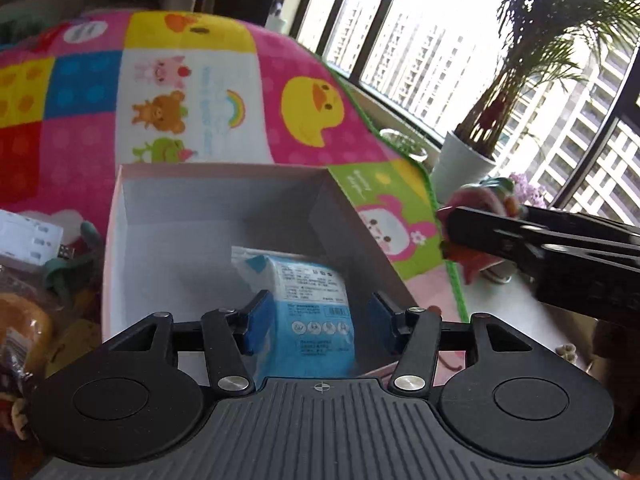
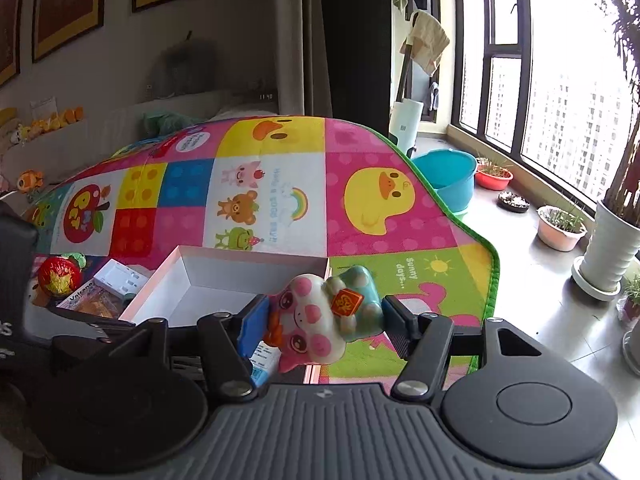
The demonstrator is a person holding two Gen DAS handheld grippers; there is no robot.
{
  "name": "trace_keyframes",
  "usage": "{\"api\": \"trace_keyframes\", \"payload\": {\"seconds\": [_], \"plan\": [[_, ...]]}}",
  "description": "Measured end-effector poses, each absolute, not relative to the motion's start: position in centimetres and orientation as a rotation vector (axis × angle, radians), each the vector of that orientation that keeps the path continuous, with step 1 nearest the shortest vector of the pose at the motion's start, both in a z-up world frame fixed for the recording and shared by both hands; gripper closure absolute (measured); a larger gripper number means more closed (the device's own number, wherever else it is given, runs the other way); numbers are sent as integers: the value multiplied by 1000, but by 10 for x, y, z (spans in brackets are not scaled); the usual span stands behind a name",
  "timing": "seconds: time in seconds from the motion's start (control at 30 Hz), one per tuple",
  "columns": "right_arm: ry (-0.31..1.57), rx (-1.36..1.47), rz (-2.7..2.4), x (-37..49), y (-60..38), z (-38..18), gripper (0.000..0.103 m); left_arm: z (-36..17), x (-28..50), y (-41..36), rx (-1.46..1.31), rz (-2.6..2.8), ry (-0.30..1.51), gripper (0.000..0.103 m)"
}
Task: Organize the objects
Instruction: 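Lower the tissue pack into the box with left while right carries the pig into it, then grasp the green crocheted cactus toy with the left tool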
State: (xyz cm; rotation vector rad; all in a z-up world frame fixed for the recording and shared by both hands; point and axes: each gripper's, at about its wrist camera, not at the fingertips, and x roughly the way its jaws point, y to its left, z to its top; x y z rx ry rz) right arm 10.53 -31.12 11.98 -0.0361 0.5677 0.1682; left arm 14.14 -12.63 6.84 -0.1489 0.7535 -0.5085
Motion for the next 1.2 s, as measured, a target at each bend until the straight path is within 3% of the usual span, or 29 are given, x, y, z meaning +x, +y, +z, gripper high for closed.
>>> {"api": "trace_keyframes", "payload": {"seconds": [0.23, 0.33, 0.57, 0.67, 0.87, 1.03, 1.13, 1.2], "plan": [[525, -33, 225, 141, -268, 121, 41, 90, 67, -85, -66, -508, 568, 45], [555, -72, 162, 177, -242, 104, 24, 86, 44, -60, 21, -398, 529, 45], [659, 0, 214, 160, -216, 89, 20, 68, 27, 45, 12, -28, 503, 45], [654, -4, 238, 136, -208, 95, 17, 61, 34, 90, -138, 17, 556, 45], [669, 20, 306, 97, -188, 96, 13, 78, 103, 150, -471, 37, 535, 45], [654, -39, 347, 60, -176, 85, 13, 53, 203, 192, -747, 165, 772, 45], [656, -35, 364, 47, -186, 81, 13, 29, 238, 196, -803, 153, 884, 26], [667, -26, 360, 47, -195, 78, 11, 17, 249, 192, -853, 139, 921, 23]]}}
